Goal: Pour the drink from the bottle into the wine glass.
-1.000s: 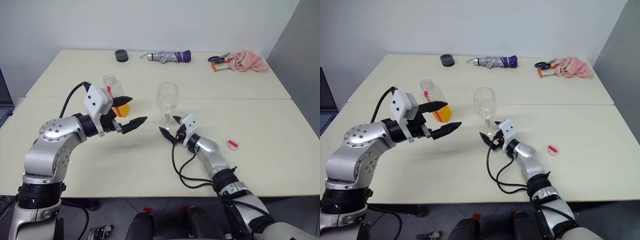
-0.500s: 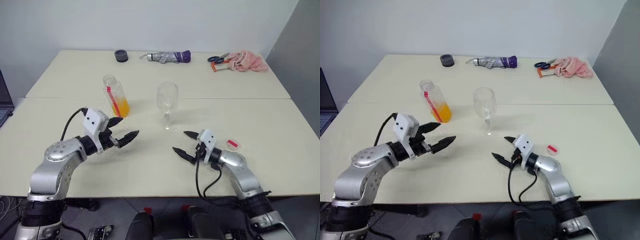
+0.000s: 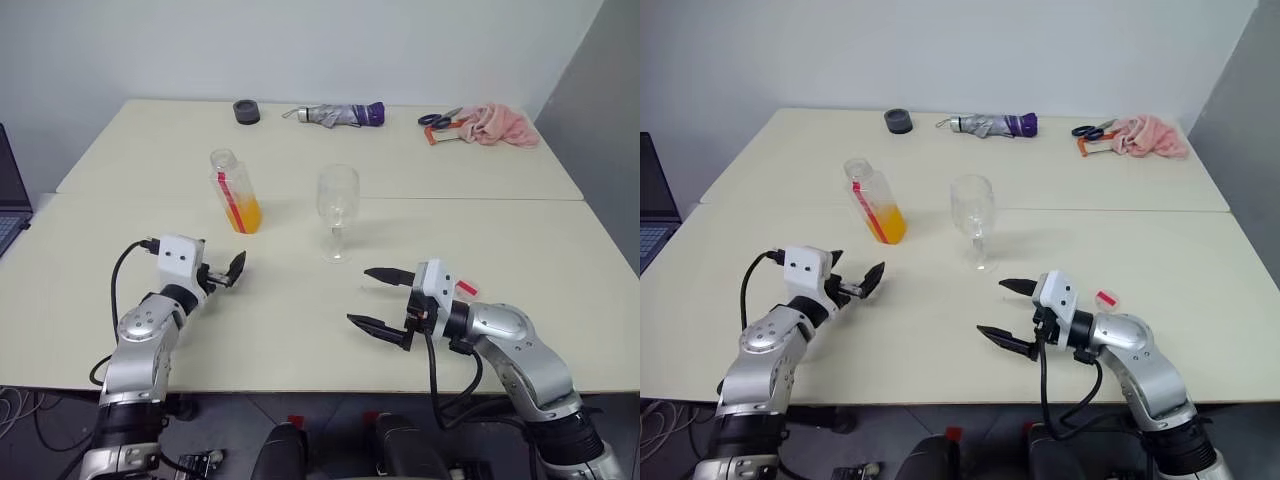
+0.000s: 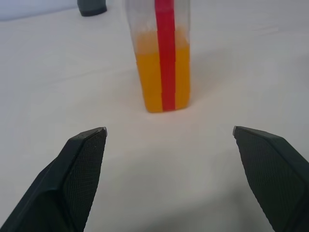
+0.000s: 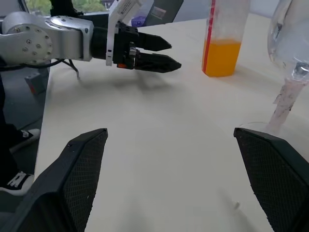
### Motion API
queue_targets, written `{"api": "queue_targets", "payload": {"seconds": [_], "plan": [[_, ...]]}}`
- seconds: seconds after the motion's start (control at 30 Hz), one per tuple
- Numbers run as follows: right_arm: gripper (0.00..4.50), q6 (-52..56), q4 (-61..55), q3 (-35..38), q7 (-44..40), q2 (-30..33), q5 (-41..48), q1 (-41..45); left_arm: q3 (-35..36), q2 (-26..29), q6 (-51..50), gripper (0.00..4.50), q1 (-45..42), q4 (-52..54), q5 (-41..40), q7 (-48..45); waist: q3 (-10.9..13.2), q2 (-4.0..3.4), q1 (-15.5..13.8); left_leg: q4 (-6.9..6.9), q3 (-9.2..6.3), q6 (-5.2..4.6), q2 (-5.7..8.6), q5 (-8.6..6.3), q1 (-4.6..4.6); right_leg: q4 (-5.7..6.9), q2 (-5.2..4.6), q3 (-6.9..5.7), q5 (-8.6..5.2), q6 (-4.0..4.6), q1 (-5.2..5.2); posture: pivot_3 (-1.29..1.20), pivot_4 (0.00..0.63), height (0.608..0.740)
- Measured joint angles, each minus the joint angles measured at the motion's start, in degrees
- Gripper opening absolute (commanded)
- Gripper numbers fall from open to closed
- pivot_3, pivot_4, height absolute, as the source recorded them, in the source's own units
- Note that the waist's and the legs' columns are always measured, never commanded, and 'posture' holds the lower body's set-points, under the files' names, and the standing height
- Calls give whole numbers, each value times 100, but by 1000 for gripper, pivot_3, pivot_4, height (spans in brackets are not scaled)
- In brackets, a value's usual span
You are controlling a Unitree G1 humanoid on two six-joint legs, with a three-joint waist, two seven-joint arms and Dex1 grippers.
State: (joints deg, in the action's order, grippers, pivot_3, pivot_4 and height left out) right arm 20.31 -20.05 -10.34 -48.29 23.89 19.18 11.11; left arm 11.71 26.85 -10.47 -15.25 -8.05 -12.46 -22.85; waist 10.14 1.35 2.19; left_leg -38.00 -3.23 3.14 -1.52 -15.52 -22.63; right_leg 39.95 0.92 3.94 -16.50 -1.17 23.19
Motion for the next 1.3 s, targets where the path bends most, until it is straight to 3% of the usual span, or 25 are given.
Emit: {"api": "queue_targets", "payload": {"seconds": [0.73, 1.3], "plan": [[4467, 29, -58, -112, 137, 4, -5, 99, -194, -57, 684, 4500, -1881, -2229, 162, -419, 0, 1, -32, 0, -4, 0, 7, 0, -6, -1, 4, -11, 0, 0, 1, 0, 150, 740], [4467, 411, -501, 24, 627, -270, 476, 427, -234, -213, 1099, 4500, -2612, -3346, 221, -415, 0, 1, -32, -4, -13, 0, 7, 0, -13, 0, 2, -19, 0, 1, 2, 0, 150, 740]]}}
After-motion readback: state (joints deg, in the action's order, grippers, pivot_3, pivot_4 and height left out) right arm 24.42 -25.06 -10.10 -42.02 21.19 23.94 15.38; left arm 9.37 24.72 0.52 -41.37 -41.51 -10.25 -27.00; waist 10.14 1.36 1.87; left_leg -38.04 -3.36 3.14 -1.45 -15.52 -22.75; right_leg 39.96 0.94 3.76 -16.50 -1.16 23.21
